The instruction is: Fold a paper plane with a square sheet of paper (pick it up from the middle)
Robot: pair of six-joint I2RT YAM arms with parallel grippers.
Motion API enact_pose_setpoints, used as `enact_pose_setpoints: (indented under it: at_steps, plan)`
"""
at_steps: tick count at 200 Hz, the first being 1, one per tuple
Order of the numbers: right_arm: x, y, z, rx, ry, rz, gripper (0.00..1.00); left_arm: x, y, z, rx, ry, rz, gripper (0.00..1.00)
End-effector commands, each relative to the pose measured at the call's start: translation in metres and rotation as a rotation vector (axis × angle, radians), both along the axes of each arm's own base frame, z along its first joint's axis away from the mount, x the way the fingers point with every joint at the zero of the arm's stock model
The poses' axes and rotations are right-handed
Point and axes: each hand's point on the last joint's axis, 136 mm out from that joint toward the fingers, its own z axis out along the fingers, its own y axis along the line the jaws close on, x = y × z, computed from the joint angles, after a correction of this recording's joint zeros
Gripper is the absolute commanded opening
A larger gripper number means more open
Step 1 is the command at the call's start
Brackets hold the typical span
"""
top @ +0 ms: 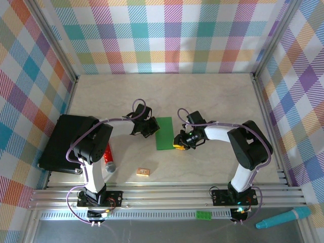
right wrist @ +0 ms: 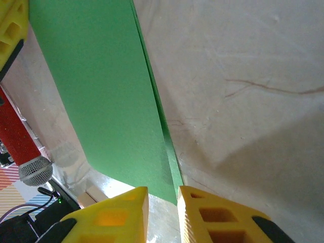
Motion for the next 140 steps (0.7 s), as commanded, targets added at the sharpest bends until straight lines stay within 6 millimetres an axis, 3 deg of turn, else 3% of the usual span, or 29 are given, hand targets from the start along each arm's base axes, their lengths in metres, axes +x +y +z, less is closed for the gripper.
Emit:
enact_pose_setpoints:
  at_steps: [1,140]
  plan:
    - [-0.007,0.003,-0.008,0.009,0.028,0.022,0.24,-0.034,0.031,-0.050,0.155,0.176,0.035,0.04]
    - [0.002,0.013,0.001,0.062,-0.001,0.001,0.18,-0.032,0.028,-0.040,0.131,0.154,0.029,0.04]
